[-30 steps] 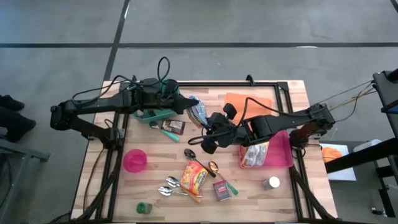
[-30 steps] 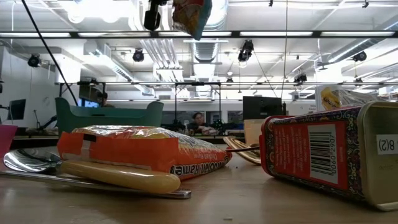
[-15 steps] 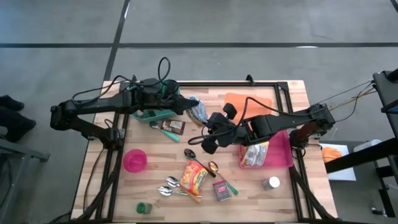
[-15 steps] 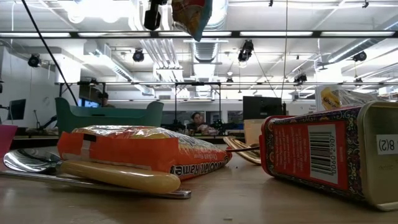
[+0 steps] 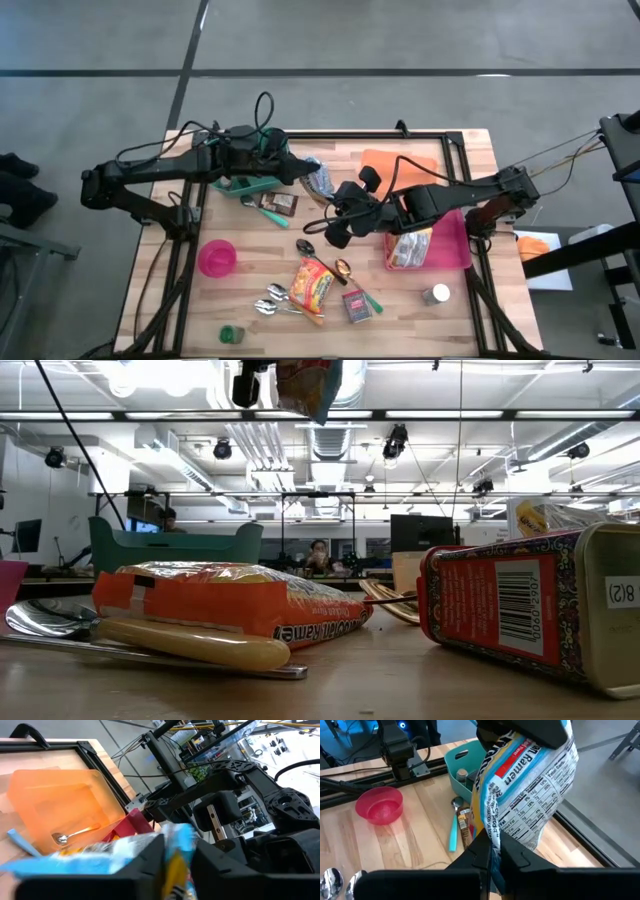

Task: Pick & Place Food Item
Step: Put the blue noodle pack into the pink bin

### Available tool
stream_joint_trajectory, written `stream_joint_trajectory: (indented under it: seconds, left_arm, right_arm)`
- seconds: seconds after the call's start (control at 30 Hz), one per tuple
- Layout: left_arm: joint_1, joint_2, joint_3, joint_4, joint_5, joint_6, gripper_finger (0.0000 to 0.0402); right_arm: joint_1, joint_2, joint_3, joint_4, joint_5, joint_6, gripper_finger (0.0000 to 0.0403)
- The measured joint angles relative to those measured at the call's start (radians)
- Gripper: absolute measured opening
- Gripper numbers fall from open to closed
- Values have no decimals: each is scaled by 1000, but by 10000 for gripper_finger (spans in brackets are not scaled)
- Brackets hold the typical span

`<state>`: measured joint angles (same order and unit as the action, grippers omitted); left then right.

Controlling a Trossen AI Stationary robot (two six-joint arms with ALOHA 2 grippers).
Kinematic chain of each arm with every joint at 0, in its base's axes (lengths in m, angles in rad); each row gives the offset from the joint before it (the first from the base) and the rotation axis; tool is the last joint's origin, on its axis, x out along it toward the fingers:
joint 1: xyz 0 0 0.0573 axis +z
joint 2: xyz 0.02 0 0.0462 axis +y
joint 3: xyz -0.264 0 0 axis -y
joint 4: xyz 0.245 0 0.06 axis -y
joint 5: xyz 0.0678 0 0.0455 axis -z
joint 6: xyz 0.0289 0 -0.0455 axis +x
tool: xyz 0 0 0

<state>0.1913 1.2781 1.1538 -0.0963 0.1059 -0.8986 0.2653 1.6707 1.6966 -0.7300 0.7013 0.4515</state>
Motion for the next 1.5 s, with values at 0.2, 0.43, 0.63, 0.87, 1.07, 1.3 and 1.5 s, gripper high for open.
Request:
stream_joint_trajectory:
  seconds: [0.2,0.43,0.63,0.87,1.07,1.3,1.5]
  left_arm:
    - [0,0,0,0,9,4,202]
    - [8,-8,0,-1,14,11,296]
    - [28,-26,0,-6,14,35,325]
    - [56,-64,0,-40,10,38,327]
    - [63,-105,0,-141,10,85,327]
    - [72,-136,0,-234,-1,91,327]
    - [72,-145,0,-270,-9,104,327]
  right_arm:
    - [0,0,0,0,-2,0,7]
    - [0,-23,0,-2,-21,37,7]
    - [0,-68,0,-70,-24,107,7]
    - [0,-141,0,-299,-30,270,7]
    - [0,-218,1,-573,-118,539,8]
    - [7,-263,-1,-844,-396,755,8]
    - [39,-281,-27,-841,-487,791,8]
